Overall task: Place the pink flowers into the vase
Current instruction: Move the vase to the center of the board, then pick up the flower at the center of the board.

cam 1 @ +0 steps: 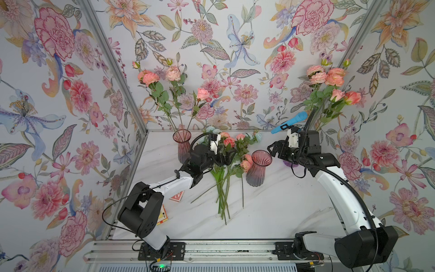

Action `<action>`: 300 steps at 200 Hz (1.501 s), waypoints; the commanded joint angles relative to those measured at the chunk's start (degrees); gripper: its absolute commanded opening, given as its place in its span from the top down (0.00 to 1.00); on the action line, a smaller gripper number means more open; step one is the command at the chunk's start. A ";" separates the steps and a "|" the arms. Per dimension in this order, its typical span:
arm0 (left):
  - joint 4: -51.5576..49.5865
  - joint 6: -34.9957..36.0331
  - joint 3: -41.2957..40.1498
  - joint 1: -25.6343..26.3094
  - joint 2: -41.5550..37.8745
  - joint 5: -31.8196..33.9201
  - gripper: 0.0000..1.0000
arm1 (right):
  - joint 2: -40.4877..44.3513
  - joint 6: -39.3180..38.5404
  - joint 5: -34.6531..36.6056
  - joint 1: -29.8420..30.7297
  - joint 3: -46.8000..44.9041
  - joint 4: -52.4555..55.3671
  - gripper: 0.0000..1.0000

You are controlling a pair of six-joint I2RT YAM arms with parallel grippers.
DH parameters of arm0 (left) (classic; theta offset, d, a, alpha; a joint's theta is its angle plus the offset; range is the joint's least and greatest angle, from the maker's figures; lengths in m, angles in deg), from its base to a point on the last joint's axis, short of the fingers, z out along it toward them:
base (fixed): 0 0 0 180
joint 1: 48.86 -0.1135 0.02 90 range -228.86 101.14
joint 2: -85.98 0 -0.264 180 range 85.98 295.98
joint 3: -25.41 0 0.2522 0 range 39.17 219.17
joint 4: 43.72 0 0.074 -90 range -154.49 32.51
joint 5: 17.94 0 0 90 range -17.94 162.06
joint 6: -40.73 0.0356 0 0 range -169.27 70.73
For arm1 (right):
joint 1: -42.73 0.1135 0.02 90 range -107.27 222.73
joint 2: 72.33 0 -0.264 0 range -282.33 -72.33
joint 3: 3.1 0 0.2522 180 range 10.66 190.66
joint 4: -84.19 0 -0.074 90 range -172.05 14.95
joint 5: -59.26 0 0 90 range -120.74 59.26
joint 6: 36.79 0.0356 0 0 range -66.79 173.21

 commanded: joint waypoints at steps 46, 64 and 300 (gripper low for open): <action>-3.95 -17.99 -2.28 6.02 6.92 -3.13 0.04 | 1.81 -2.39 1.64 -0.47 2.07 0.94 0.01; -2.49 -21.72 -2.45 6.08 9.98 -4.85 0.07 | 2.08 -2.66 1.79 -0.51 1.85 0.94 0.01; 4.46 -34.75 2.39 9.56 26.38 -4.99 0.50 | 3.84 -4.88 1.04 -3.41 -1.99 -0.12 0.01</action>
